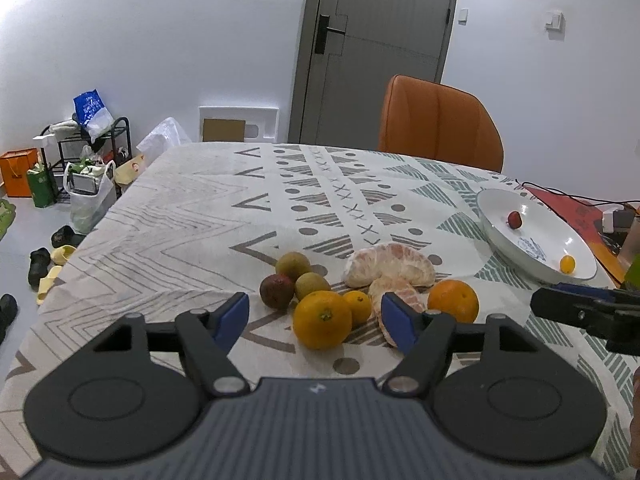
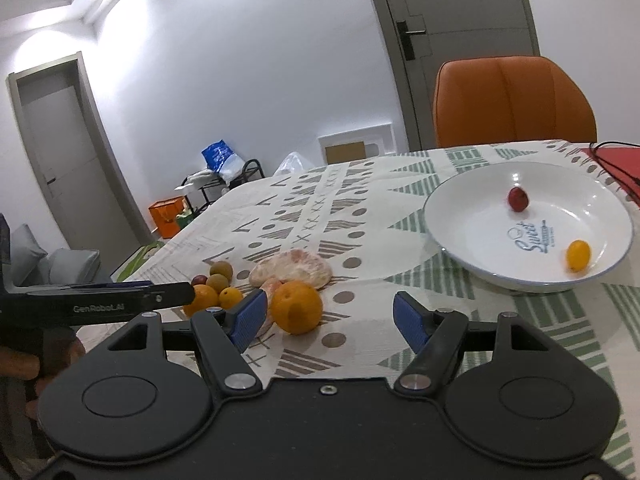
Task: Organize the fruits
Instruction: 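Grasp a large orange with the right tool while the left tool grasps another orange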
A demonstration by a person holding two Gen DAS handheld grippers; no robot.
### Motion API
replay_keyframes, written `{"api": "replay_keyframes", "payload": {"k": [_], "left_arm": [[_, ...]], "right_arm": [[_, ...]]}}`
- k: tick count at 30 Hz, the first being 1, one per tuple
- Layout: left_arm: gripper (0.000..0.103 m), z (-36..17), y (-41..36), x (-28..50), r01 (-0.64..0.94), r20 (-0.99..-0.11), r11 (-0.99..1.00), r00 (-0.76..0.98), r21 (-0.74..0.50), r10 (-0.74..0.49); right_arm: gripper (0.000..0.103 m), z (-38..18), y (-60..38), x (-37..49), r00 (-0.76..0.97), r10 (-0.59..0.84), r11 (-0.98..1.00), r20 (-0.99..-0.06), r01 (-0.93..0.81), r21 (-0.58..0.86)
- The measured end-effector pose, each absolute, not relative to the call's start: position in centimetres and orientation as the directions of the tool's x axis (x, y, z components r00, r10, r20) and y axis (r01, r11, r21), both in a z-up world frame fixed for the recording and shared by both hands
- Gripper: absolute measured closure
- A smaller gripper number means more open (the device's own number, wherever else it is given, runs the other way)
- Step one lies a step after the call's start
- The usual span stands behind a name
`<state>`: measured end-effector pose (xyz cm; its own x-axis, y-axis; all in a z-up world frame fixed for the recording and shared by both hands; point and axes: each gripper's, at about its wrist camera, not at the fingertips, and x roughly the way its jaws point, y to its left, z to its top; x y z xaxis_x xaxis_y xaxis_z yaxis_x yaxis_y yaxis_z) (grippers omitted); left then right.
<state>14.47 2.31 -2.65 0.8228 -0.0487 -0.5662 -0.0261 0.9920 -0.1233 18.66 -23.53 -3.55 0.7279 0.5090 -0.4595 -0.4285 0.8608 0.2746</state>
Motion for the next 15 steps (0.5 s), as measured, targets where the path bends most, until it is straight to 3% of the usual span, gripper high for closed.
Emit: {"api": "replay_keyframes", "payload": {"k": [13,15], "left_arm": [[0.04,-4.5,2.7,16.2,-0.026,-0.606,0.987,0.792,-0.157,-0.076],[0.054,-4.8,2.7,16.5,-0.022,-0.614,0.986,0.785,-0.165,-0.086]], "right_arm": [[0.034,-4.2,-21.9,20.0,0.696,0.525,0.851,-0.49,-0.445,0.28],[0.034,-4.2,-21.6,20.2,0.693,0.529,0.848,-0.49,-0.45,0.28]]}}
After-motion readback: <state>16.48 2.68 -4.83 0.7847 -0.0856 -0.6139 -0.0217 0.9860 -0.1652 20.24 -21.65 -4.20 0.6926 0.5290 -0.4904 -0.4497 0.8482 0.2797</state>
